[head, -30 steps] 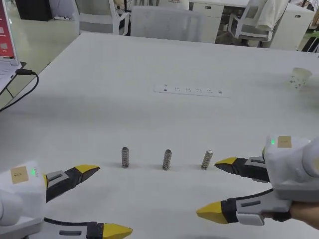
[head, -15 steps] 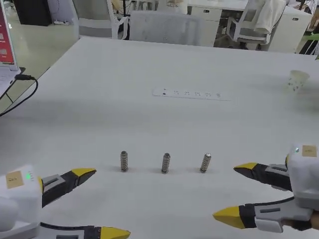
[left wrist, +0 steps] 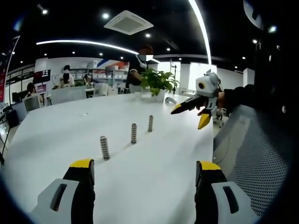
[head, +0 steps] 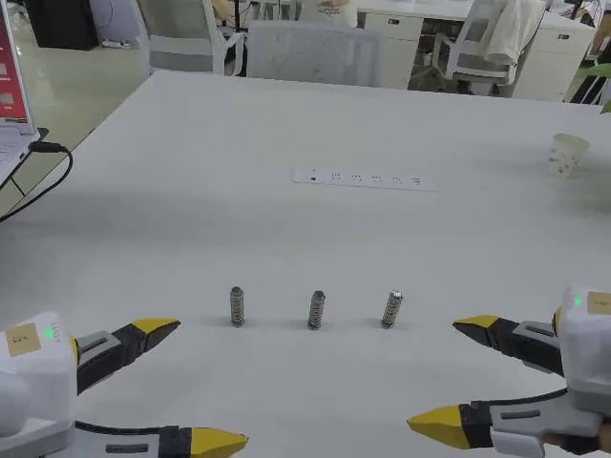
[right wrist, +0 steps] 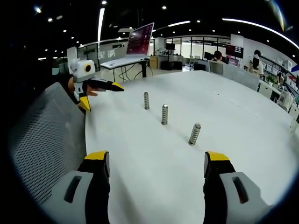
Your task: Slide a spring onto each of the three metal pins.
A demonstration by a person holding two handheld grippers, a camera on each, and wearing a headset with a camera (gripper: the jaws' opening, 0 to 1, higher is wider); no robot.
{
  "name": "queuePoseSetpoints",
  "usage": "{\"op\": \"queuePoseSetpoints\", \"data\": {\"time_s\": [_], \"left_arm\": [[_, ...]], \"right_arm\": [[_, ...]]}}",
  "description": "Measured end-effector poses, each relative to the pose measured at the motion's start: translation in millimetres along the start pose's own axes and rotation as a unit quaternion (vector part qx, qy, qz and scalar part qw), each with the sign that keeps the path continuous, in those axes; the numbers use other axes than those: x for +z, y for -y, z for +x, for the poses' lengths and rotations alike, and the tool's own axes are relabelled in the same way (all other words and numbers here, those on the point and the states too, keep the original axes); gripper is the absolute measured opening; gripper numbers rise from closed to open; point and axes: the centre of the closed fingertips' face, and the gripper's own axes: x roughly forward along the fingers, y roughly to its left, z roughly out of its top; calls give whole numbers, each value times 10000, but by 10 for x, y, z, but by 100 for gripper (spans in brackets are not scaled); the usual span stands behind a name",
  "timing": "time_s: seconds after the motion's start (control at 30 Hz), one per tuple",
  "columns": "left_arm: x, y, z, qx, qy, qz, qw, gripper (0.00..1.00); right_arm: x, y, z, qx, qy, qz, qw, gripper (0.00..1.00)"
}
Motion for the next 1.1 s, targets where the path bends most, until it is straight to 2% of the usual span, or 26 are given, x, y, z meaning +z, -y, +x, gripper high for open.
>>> {"op": "queuePoseSetpoints", "data": {"time_s": [0.53, 0.63, 1.1], "left_arm": [[23, -40, 6, 44, 89, -61, 9999, 88], [30, -40, 9, 41, 98, -64, 9999, 88], [35, -34, -1, 64, 107, -61, 9999, 89]], "right_arm": [[17, 22, 15, -98, 133, 82, 9998, 90], [24, 24, 21, -118, 182, 168, 9996, 95], [31, 32, 11, -145, 182, 160, 9996, 96]]}}
